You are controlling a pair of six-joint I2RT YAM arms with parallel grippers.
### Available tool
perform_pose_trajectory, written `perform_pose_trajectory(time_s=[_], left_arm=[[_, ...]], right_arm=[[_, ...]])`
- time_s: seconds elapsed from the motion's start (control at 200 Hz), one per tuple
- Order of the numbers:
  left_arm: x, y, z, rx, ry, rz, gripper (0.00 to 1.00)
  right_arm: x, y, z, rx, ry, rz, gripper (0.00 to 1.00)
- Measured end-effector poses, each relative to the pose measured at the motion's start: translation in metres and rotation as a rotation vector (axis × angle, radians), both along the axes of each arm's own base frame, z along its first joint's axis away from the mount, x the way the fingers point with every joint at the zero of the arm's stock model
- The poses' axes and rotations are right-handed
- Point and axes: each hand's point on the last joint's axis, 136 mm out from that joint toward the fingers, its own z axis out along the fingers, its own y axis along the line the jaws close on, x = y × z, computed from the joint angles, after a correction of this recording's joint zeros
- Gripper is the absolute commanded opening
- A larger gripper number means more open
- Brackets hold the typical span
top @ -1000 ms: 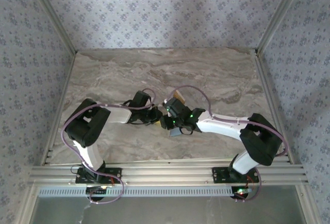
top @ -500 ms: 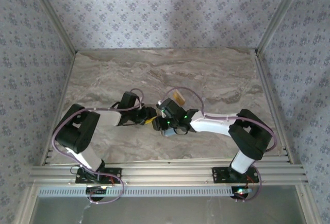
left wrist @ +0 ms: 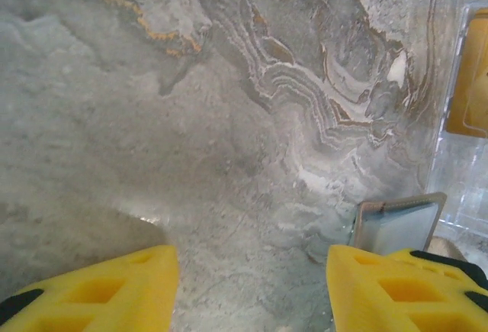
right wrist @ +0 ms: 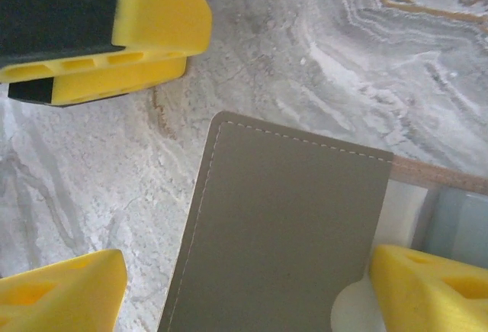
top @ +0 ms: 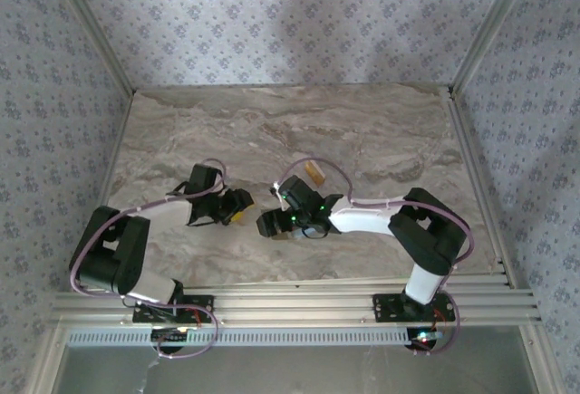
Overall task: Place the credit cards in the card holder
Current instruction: Open the card holder at the center of the table.
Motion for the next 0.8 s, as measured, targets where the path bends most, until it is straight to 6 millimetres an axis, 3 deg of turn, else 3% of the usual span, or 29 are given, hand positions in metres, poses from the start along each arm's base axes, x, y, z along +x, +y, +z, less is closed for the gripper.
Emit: perform_pose_trajectory(time_s=[0.215,0.325,0.45,0.535,0.799], left_arm=[[0.003,-0.01,0.02,0.033,-0.044,-0.048,0.47],[0.003,-0.025,0.032,0.042,-0.082,-0.102,0.33],[-0.001,-0.044,0.039,0.037,-0.099,-0.155,0.11],[-0.004,-0.055,0.035,0.045,-0.09,-0.187,0.06],[-0.02,-0.071,-0.003,0.086,0.001,-0.252,0.04]], right_arm=[[0.0,-0.001,0.0,0.079,0.032,0.012,0.9],[0.002,-0.002,0.001,0.118,0.047,0.01,0.9],[0.003,-0.002,0.002,0.149,0.059,0.003,0.87],[0.004,-0.003,0.003,0.161,0.065,-0.001,0.85],[0.004,-0.006,0.003,0.18,0.069,-0.004,0.82]])
